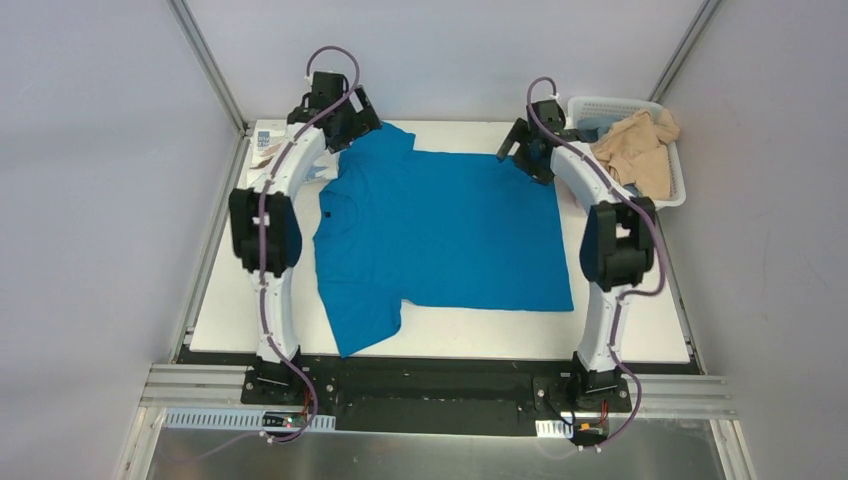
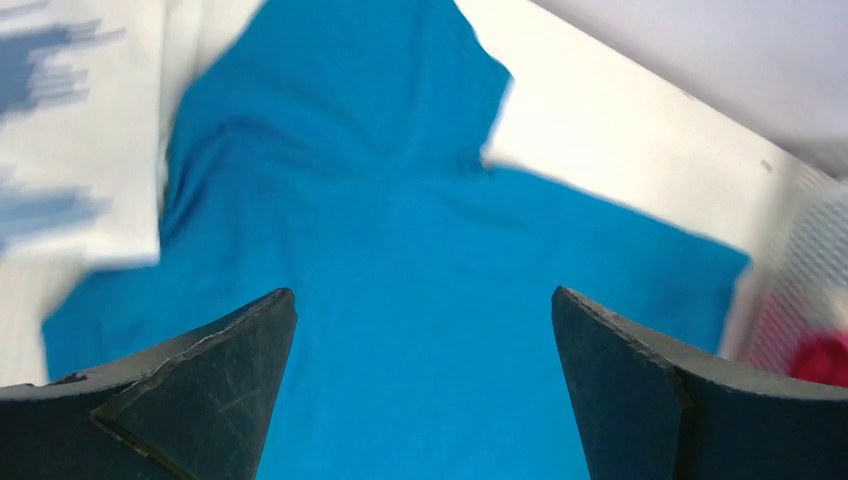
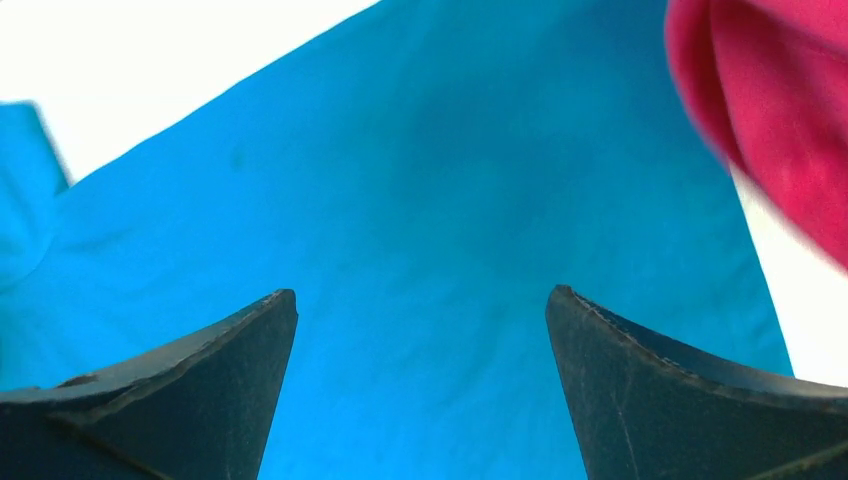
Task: Fold and stack the t-shirts
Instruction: Flatten out the tshirt, then grab the side of the flattened tshirt closest away from the robot with both arms
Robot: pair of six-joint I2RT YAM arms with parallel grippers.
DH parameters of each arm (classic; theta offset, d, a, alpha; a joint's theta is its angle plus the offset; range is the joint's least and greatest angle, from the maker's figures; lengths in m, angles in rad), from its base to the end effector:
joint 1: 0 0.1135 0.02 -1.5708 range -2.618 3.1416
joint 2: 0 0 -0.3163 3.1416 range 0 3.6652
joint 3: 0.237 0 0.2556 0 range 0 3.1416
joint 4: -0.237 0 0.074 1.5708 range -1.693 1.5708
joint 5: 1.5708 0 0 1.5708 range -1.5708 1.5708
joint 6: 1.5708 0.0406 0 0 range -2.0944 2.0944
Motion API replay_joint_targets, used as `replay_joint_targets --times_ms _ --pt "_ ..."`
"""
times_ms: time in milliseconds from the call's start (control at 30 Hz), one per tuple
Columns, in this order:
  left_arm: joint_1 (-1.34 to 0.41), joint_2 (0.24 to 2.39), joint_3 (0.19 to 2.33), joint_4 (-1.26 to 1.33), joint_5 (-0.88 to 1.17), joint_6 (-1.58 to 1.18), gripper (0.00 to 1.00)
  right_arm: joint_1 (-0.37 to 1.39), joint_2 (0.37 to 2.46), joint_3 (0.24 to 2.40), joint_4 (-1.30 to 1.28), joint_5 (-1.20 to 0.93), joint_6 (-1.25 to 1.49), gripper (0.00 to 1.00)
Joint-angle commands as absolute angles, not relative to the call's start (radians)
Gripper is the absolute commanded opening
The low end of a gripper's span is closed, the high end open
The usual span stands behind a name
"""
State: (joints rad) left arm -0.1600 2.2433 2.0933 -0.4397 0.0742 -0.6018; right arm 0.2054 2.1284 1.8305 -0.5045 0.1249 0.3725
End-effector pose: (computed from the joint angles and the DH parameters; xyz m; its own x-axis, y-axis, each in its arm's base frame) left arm 0.5591 -0.0933 0.3195 -0.5769 -0.4788 -0.6618 -0.1297 0.8536 -0.5045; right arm 0.5120 0.1015 0.2842 -0.6984 0.2234 -0.6799 0.1467 0.9746 0.1695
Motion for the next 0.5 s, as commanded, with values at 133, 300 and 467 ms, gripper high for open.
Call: replay_joint_targets --times_ms 133,300,467 --pt "-0.314 1.579 1.463 -0.476 -0.068 -0.635 1.00 0.273 1.603 1.316 -0.446 0.177 0.459 0.99" --pt "-0.492 1.311 1.083 -0.607 -0.252 -0.753 1.00 0.272 1.340 1.027 -0.420 0.186 0.542 0.99" --pt "-0.574 1.086 0.845 -0.752 -0.218 -0.915 1.00 0.266 1.163 0.839 -0.394 0.216 0.571 0.99"
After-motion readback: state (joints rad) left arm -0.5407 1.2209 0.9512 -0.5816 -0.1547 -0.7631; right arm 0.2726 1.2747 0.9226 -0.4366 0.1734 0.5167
